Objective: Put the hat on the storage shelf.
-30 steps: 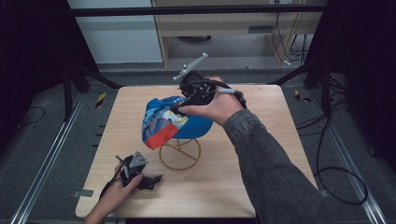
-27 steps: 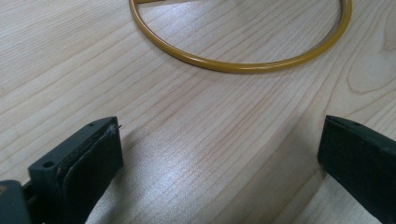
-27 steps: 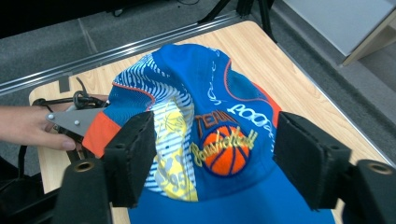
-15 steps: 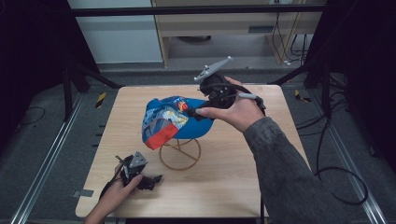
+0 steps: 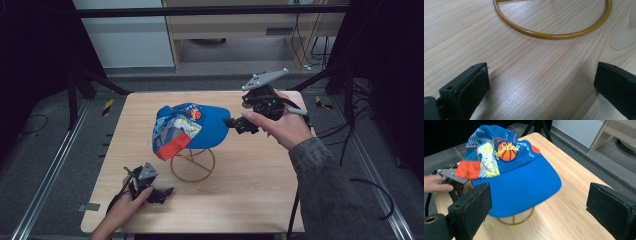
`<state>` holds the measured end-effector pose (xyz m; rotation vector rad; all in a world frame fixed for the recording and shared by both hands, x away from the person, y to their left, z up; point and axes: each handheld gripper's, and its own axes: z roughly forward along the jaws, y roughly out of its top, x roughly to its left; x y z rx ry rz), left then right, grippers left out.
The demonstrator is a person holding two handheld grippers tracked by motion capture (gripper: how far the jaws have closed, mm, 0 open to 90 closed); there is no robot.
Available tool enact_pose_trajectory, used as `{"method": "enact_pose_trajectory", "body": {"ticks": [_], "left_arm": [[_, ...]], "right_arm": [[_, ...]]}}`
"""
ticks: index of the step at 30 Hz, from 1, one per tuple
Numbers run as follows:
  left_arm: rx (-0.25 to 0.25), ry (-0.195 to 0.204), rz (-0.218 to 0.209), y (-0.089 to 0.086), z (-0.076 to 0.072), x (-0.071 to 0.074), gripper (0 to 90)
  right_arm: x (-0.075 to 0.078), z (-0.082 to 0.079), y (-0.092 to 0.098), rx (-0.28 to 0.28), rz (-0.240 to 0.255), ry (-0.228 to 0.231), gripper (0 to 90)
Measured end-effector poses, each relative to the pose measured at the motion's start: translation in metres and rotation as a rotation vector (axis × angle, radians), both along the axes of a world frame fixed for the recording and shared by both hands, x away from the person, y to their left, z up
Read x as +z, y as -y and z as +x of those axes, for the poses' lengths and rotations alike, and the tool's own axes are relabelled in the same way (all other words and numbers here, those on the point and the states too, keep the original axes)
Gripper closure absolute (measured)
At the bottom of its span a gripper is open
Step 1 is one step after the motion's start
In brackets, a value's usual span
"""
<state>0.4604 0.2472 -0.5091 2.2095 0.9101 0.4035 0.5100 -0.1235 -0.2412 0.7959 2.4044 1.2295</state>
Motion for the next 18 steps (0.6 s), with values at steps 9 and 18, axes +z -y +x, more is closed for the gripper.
{"method": "enact_pose_trajectory", "body": {"ticks": [9,18], "left_arm": [[0.000,0.000,0.000,0.000,0.000,0.000,0.0],[0.001,0.003,-0.002,0.000,0.000,0.000,0.0]], "right_arm": [[-0.009,-0.004,0.021,-0.063,-0.001,0.030,9.6],[-0.018,-0.007,0.034,-0.083,-0.008,0.053,11.1]]}}
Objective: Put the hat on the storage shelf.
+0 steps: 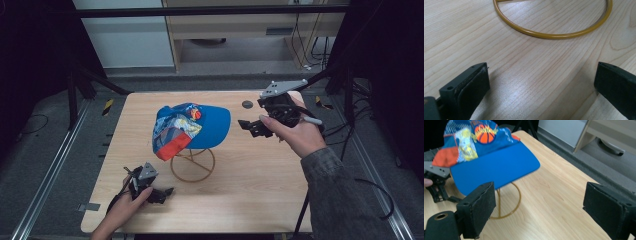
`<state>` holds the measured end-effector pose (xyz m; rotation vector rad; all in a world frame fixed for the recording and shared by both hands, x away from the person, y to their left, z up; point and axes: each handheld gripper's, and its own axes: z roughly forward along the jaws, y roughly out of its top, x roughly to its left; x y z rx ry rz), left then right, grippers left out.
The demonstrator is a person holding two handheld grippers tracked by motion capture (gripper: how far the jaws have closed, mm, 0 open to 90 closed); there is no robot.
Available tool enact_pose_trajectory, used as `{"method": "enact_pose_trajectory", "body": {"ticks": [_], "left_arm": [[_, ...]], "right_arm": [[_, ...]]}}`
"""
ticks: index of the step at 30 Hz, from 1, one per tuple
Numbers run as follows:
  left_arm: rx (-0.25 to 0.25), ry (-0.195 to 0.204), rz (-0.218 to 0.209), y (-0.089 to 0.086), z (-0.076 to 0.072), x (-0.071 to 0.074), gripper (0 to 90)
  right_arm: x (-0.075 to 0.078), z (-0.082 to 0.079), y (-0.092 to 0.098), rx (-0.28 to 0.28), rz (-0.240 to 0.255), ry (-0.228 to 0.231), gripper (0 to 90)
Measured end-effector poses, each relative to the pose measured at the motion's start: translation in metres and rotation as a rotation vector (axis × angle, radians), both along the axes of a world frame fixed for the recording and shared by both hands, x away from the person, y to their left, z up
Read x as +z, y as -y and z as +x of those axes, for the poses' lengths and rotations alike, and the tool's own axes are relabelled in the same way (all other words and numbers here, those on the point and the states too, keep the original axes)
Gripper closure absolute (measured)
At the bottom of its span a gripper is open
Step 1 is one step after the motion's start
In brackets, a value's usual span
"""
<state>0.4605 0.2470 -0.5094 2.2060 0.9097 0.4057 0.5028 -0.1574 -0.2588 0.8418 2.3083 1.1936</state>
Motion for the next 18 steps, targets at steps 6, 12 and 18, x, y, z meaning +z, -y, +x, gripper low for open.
{"method": "enact_pose_trajectory", "body": {"ticks": [6,12,18], "left_arm": [[0.001,0.000,-0.001,0.000,0.000,0.000,0.0],[0.001,0.000,0.000,0.000,0.000,0.000,0.0],[0.003,0.000,0.000,0.000,0.000,0.000,0.0]], "right_arm": [[-0.010,-0.003,0.009,-0.022,-0.002,-0.018,12.0],[-0.018,-0.006,0.016,-0.040,-0.003,-0.024,12.2],[-0.027,-0.007,0.021,-0.049,0.002,-0.033,12.3]]}}
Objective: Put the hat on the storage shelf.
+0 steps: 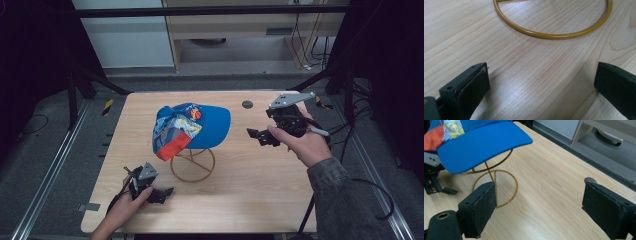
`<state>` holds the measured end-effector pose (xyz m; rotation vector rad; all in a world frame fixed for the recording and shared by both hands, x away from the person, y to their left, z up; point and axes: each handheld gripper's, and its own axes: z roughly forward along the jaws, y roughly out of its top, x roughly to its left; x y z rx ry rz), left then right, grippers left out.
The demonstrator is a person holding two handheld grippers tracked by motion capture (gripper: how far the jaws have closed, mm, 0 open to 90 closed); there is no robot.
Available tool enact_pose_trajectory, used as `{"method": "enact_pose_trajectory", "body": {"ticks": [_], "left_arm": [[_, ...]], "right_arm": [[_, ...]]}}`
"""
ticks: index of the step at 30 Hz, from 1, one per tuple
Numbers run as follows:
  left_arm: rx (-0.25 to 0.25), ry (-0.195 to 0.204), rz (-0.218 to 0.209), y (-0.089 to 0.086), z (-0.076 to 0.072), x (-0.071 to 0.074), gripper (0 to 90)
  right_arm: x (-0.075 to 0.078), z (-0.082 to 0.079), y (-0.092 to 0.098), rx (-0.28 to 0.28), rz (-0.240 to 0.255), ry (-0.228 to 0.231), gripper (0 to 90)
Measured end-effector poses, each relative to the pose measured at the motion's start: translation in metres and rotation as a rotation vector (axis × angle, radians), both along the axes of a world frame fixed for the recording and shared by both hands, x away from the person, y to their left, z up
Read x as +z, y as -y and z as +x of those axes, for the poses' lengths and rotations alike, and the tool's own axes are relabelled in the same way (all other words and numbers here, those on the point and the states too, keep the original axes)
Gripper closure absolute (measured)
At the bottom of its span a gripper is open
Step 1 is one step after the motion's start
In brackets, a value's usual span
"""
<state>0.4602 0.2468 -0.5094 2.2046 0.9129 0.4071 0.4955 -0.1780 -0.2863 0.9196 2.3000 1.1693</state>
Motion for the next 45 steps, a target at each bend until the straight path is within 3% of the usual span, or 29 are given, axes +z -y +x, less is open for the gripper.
{"method": "enact_pose_trajectory", "body": {"ticks": [12,21,30,36,40,45], "left_arm": [[-0.001,-0.001,0.003,0.000,0.000,0.000,0.0],[0.000,-0.002,0.004,0.000,0.000,0.000,0.0],[0.001,-0.001,0.004,0.000,0.000,0.000,0.0],[0.000,-0.001,0.004,0.000,0.000,0.000,0.0],[0.001,-0.001,0.004,0.000,0.000,0.000,0.0],[0.001,-0.001,0.004,0.000,0.000,0.000,0.0]], "right_arm": [[-0.020,-0.005,0.007,-0.017,-0.002,-0.011,12.9],[-0.050,-0.009,0.021,-0.046,-0.011,-0.026,13.4],[-0.071,-0.013,0.028,-0.081,-0.031,-0.011,13.5],[-0.083,-0.016,0.032,-0.099,-0.018,-0.024,13.6],[-0.100,-0.018,0.033,-0.113,-0.004,-0.027,14.4],[-0.128,-0.021,0.029,-0.105,-0.007,-0.075,14.4]]}}
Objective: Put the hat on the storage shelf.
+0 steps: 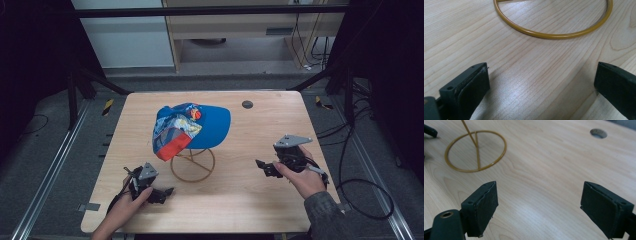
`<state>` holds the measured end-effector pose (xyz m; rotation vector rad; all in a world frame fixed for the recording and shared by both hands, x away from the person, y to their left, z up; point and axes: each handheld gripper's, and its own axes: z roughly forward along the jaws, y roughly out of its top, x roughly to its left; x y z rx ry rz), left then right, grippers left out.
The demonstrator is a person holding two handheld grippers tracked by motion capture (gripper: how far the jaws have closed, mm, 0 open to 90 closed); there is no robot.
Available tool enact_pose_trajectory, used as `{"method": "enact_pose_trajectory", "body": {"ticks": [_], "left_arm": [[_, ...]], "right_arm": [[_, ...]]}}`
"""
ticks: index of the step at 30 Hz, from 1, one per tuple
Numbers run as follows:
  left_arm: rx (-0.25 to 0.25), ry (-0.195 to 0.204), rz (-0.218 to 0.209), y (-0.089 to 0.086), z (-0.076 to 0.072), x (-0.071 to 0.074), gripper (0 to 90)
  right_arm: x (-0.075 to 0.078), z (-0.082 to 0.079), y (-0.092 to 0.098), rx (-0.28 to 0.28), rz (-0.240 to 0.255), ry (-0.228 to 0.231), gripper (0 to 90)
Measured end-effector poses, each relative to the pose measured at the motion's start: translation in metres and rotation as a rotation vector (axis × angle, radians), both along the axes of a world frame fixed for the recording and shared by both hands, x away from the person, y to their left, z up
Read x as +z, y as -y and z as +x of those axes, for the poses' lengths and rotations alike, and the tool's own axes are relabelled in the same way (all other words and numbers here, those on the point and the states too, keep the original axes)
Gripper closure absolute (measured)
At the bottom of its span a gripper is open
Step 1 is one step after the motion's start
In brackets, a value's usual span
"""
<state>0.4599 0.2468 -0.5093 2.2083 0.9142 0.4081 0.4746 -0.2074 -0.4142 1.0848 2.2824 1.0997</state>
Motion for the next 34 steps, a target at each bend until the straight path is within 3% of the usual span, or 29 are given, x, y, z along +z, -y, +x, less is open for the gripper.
{"method": "enact_pose_trajectory", "body": {"ticks": [15,19,22,26,27,31,34], "left_arm": [[0.000,0.000,0.000,0.000,0.000,0.000,0.0],[0.000,0.000,0.000,0.000,0.000,0.000,0.0],[0.000,0.000,0.000,0.000,0.000,0.000,0.0],[0.000,0.000,0.000,0.000,0.000,0.000,0.0],[0.000,-0.001,-0.001,0.000,0.000,0.000,0.0],[0.000,0.000,0.000,0.000,0.000,0.000,0.0],[0.000,0.000,0.000,0.000,0.000,0.000,0.0]], "right_arm": [[-0.063,0.004,-0.012,-0.043,-0.020,-0.109,13.3],[-0.072,0.003,-0.014,-0.057,-0.016,-0.117,12.5],[-0.083,0.002,-0.016,-0.071,-0.042,-0.125,11.7],[-0.089,0.001,-0.019,-0.070,-0.064,-0.122,10.9],[-0.093,-0.001,-0.021,-0.073,-0.075,-0.102,9.0],[-0.098,-0.005,-0.022,-0.095,-0.046,-0.068,6.6],[-0.098,-0.005,-0.022,-0.095,-0.045,-0.067,6.6]]}}
